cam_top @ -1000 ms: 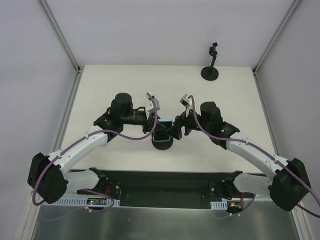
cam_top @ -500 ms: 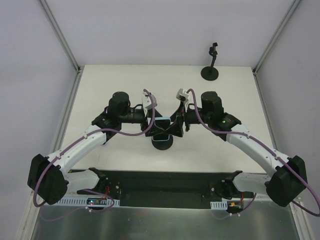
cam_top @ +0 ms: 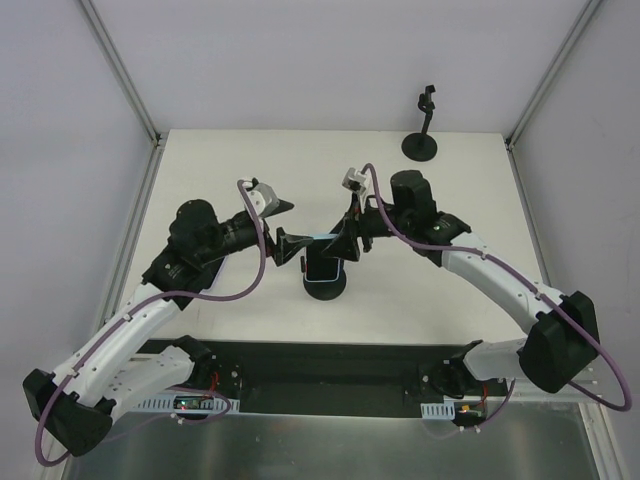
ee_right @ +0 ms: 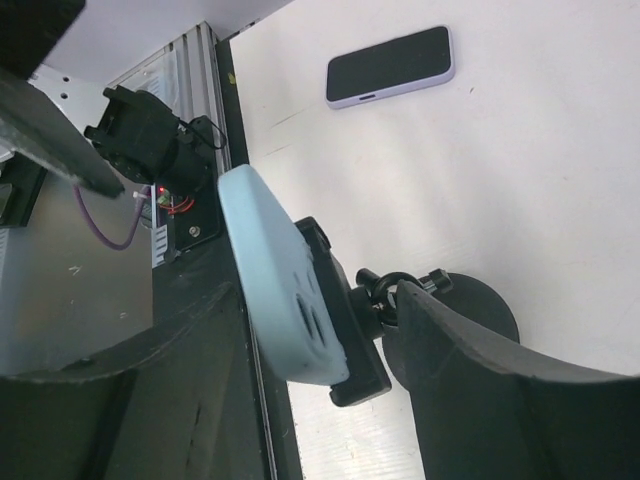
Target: Place the phone on the phone stand
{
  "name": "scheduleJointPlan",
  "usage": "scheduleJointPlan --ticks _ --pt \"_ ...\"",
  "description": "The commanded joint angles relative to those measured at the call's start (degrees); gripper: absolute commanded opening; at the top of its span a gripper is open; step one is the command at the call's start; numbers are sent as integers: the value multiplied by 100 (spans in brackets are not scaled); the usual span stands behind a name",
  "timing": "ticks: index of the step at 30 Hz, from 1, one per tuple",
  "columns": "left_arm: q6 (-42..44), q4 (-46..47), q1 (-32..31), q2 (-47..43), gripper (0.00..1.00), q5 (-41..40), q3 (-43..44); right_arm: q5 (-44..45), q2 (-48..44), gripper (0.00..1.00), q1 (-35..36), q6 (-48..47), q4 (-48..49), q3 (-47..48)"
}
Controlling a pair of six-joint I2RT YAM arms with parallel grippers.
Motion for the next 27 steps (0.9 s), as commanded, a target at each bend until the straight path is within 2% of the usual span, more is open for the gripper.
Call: scheduleJointPlan --ticks 1,2,3,6,7,9,12,15,18,24,27 --pt "-3 59 61 -222 83 -1265 -197 -159 190 58 -11 98 213 323" --pt "6 68 69 -283 83 -1328 -214 -177 182 55 -19 194 284 288" --pt "-29 77 70 -293 83 -1433 -232 -204 164 45 -11 230 346 270" --pt "-108 77 69 -301 83 -1522 -223 -81 94 25 -19 291 522 174" --pt "-126 85 61 -302 83 -1496 -223 6 85 11 -28 309 513 156" --pt "-161 85 61 -328 82 -1452 -232 173 6 0 -28 379 513 95" --pt "-196 86 61 -345 82 -1548 -232 1156 -292 1 -72 450 522 -98" --pt "-327 94 69 -407 82 -1540 -206 2524 -723 0 -203 371 522 -396" --pt "-407 94 61 -460 82 -1505 -188 3195 -1215 1 -572 371 522 -634" --pt "-651 94 61 -697 82 -1320 -144 3645 -1760 0 -1802 494 215 -705" --pt "-539 86 -71 -855 82 -1390 -153 3934 -1884 0 -2382 231 206 -688"
